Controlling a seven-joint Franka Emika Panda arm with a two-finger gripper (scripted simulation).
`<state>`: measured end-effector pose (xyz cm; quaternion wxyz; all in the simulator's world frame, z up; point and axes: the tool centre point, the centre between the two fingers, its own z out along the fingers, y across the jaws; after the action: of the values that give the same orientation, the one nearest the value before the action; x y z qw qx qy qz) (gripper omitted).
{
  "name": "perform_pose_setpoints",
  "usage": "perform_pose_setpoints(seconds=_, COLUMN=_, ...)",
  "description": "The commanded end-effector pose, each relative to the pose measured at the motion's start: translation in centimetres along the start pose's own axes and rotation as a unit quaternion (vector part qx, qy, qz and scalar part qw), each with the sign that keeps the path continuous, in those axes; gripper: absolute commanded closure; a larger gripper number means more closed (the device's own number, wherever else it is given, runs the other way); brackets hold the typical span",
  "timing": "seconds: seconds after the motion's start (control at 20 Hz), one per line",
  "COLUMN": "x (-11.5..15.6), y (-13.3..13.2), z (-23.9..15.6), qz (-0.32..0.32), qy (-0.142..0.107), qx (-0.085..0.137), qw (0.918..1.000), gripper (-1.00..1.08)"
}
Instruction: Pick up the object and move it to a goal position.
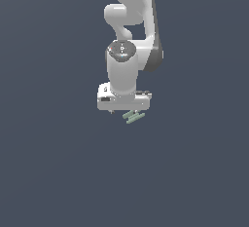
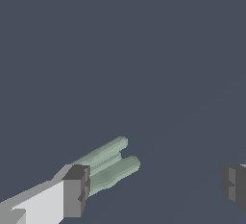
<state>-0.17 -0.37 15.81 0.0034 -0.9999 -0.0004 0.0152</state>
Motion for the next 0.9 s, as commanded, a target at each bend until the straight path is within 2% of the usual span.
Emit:
perform_pose_setpoints(seconds=0.0, x=0.0, y=0.0, z=0.0, qz=0.000, qy=0.000, qx=0.000, qw=1.0000, gripper=-0.92)
perform_pose_setpoints(seconds=0.45, x=-0.9, y=1.6, z=0.3, qz=-0.001, qy=-0.013, qx=0.003, qw=0.9999, gripper=-0.92)
perform_pose_setpoints(seconds=0.85, x=-0.9, y=1.4, z=0.4, qz=0.006, qy=-0.013, qx=0.003, qw=0.9999, gripper=-0.92)
